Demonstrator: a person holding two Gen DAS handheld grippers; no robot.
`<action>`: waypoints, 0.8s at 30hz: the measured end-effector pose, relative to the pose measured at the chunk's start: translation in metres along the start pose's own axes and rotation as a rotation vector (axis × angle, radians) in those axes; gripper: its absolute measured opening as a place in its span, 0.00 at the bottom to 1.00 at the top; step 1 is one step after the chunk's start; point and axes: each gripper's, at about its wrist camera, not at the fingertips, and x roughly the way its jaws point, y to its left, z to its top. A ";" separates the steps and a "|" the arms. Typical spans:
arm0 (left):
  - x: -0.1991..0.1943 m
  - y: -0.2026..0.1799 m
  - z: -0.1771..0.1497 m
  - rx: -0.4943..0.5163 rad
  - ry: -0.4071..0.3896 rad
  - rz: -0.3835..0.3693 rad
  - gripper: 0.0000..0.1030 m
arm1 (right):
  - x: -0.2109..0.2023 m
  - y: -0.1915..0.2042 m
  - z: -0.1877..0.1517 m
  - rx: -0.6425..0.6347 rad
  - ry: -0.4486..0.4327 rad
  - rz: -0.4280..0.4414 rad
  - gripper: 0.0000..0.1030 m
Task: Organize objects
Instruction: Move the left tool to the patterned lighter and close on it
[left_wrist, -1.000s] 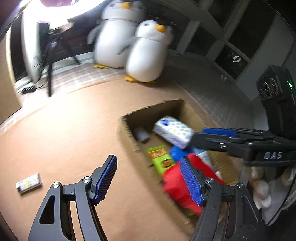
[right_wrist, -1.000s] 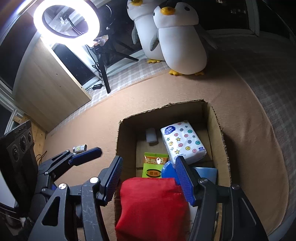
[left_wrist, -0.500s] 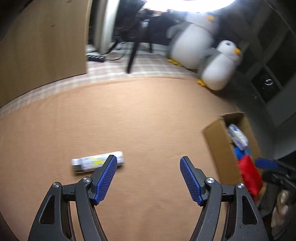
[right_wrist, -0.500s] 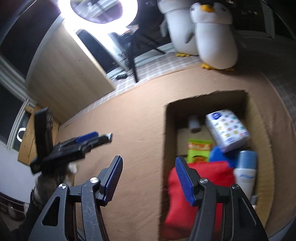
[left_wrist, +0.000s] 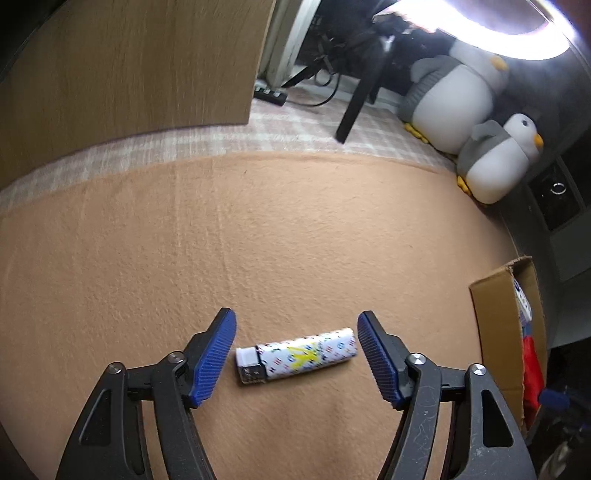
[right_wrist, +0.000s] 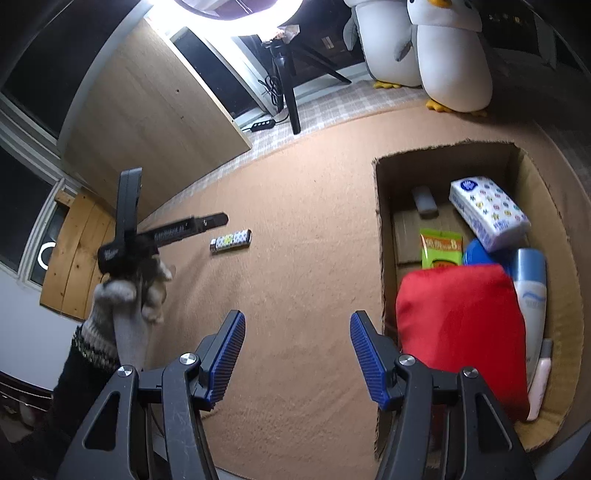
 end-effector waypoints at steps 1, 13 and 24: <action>0.005 0.005 0.001 -0.011 0.015 -0.005 0.62 | 0.000 0.000 -0.002 0.004 0.000 -0.002 0.54; 0.015 0.003 -0.014 0.007 0.073 -0.053 0.46 | 0.000 0.001 -0.006 0.026 -0.001 -0.012 0.54; 0.003 -0.017 -0.065 0.020 0.072 -0.125 0.46 | 0.025 0.025 0.004 -0.035 0.031 0.011 0.54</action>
